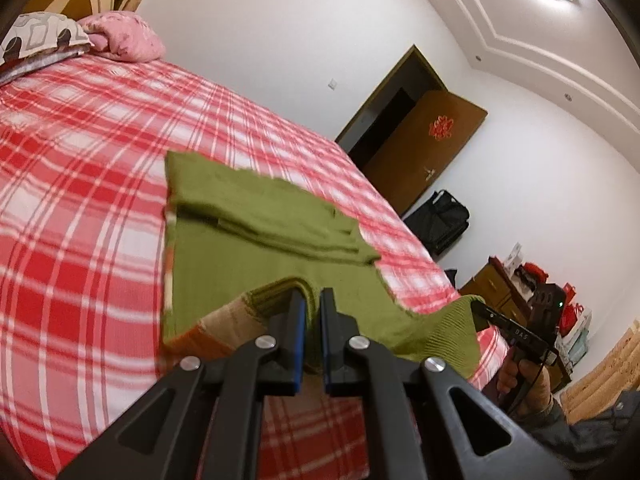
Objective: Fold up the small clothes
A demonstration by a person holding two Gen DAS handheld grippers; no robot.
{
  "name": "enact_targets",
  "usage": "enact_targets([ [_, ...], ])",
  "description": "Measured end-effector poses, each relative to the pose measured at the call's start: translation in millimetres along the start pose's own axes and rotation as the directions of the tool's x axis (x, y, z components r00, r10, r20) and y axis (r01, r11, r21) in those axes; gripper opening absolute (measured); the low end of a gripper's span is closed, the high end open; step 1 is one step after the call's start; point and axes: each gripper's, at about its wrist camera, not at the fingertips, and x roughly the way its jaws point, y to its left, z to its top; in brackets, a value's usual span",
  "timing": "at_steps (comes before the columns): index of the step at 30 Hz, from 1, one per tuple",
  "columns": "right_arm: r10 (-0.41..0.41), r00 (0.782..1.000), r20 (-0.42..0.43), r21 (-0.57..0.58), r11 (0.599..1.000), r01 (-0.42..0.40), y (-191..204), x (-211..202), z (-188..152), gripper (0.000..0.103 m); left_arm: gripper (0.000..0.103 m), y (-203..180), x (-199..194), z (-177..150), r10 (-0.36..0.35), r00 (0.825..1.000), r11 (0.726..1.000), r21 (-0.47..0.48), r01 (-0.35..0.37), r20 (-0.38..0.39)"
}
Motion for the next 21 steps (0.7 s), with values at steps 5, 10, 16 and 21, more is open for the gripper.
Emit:
enact_targets([
  [5,0.027,0.999,0.028,0.010,1.000,-0.027,-5.9,22.2,36.3,0.004,0.007,14.4,13.3,35.0,0.013,1.000,0.999,-0.035,-0.012,0.026],
  [10,0.034,0.999,0.036,0.019,0.999,-0.035,-14.3,52.6,74.2,0.004,0.007,30.6,29.9,68.6,0.026,0.999,0.998,-0.066,-0.023,0.047],
  [16,0.018,1.000,0.008,0.055,0.998,-0.019,-36.2,101.6,111.2,0.004,0.007,51.7,65.3,104.7,0.065,0.997,0.995,-0.080,-0.062,0.037],
  [21,0.007,1.000,-0.019,0.071,0.997,-0.006,-55.6,145.1,134.2,0.004,0.007,70.7,94.9,130.7,0.096,0.995,0.992,-0.085,-0.093,0.028],
])
